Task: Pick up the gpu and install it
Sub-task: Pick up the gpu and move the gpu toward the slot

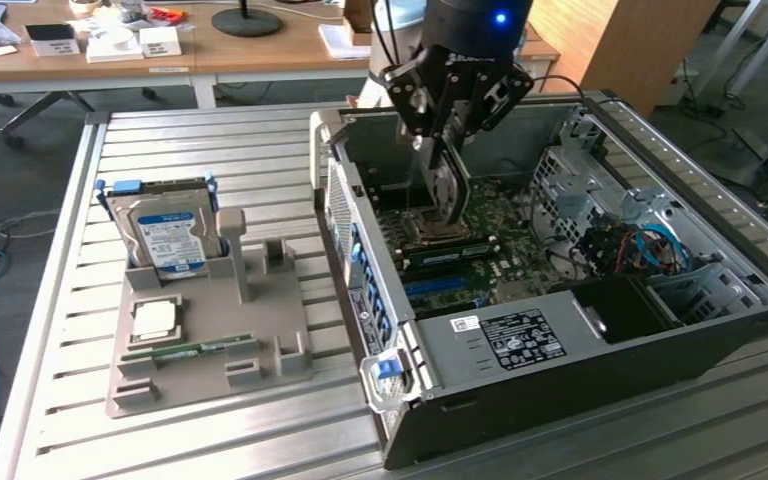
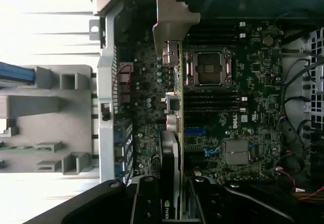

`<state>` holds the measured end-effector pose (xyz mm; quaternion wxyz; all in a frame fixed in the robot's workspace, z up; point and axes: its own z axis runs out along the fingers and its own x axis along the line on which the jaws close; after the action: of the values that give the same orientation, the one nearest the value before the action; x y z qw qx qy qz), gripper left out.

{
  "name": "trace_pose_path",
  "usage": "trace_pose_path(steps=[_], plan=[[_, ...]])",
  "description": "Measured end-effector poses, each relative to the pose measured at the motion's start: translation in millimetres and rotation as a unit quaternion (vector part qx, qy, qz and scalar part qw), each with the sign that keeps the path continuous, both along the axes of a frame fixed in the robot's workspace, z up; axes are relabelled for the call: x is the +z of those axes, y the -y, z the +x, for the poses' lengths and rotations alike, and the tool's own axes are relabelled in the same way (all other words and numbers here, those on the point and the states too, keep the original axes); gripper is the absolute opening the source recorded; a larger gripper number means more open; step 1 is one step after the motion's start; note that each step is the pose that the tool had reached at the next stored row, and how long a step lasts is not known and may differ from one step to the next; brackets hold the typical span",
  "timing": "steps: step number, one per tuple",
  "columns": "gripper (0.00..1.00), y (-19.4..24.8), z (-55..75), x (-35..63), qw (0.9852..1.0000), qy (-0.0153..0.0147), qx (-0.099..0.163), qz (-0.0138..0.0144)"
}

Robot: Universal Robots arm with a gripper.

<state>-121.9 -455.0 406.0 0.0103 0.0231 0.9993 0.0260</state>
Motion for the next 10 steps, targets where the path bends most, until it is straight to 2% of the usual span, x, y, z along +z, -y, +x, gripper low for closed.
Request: trace_pose_path(steps=[10], plan=[[0.27,-0.2,33.2,-0.1,1.0,0.0,0.0,0.0001]])
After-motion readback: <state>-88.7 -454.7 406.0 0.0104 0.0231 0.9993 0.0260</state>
